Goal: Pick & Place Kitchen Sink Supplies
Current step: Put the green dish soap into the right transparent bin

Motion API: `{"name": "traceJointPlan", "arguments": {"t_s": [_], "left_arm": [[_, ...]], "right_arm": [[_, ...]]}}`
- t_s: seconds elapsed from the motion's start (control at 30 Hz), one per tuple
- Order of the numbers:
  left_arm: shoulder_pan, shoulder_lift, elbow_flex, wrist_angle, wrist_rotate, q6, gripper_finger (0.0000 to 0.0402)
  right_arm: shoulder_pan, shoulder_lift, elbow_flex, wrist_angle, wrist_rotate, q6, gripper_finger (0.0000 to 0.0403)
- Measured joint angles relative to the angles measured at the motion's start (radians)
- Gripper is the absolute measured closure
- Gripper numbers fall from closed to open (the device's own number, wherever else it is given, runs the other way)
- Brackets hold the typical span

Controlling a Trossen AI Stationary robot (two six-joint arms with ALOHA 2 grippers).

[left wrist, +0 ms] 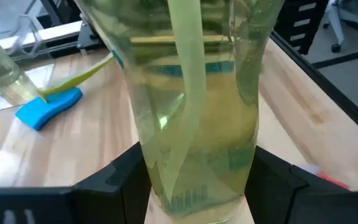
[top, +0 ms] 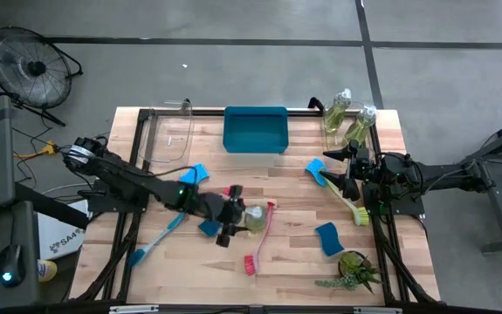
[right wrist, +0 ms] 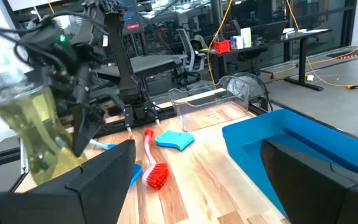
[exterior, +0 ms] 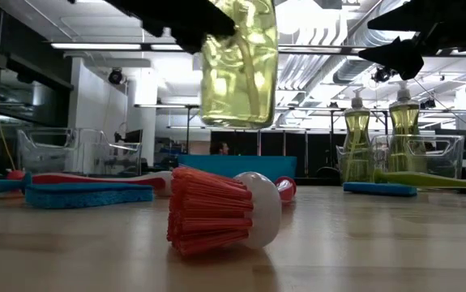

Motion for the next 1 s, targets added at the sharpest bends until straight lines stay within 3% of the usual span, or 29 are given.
{"name": "traceJointPlan", "arguments": {"t_s": [0.6,0.83,1.0], "left_arm": [[0.290,0.000,0.063,-0.005,0.224,0.080,0.0202],[0.348,0.000,0.063,0.007,0.256,0.085,0.0202],[0.355,0.000,0.062,0.017,0.250,0.054,0.0202]], "right_arm": [[0.000,0.000,0.000,0.000,0.000,0.002,0.0063],[0.000,0.000,0.000,0.001,-0.052,0.230,0.0063],[0.000,0.000,0.000,0.022,-0.006,0.227,0.0063]]}}
